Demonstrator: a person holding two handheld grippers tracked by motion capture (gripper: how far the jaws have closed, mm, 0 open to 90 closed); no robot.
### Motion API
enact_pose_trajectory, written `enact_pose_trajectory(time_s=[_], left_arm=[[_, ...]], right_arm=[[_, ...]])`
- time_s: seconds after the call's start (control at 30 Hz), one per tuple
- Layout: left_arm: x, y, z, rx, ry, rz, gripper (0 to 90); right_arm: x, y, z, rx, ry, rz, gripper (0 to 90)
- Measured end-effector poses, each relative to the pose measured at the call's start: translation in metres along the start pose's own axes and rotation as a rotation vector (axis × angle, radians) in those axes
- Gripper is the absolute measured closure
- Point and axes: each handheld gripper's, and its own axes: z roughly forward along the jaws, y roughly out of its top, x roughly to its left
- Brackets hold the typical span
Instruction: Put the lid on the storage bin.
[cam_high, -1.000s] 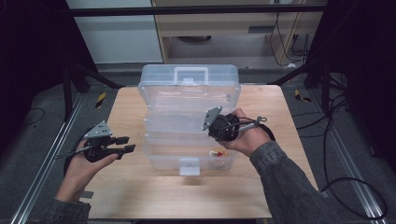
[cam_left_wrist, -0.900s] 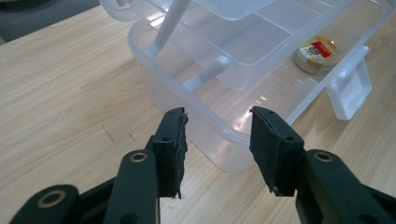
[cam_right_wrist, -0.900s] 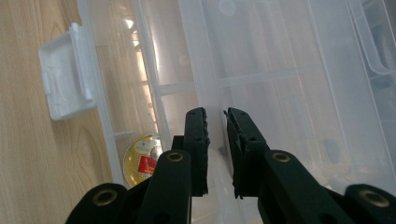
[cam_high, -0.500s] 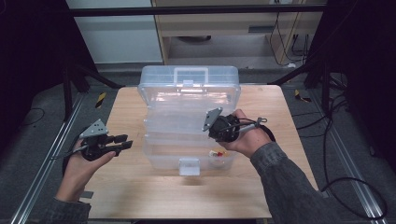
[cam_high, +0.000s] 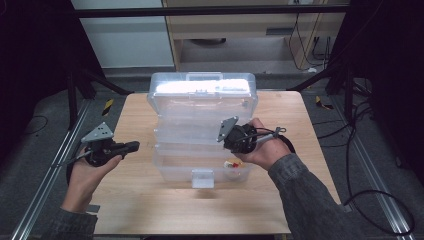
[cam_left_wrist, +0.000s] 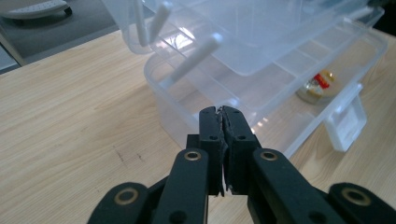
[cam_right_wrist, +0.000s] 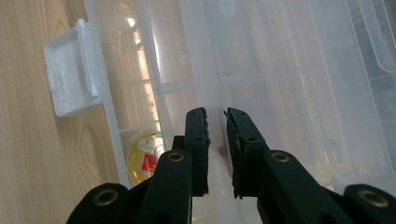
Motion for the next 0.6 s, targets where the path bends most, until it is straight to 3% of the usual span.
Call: enact_pose_trajectory(time_s=[0.23,0.6], left_arm=[[0.012,0.011,-0.004,0.005,-0.004,-0.045,89.9],[0.011,0.026,0.000,0.005,-0.002,-0.022,90.0]], right_arm=[[0.001,0.000,0.000,-0.002,-0.001,0.000,79.0],[0.003,-0.001,0.000,0.002,-0.005,-0.007,78.8]])
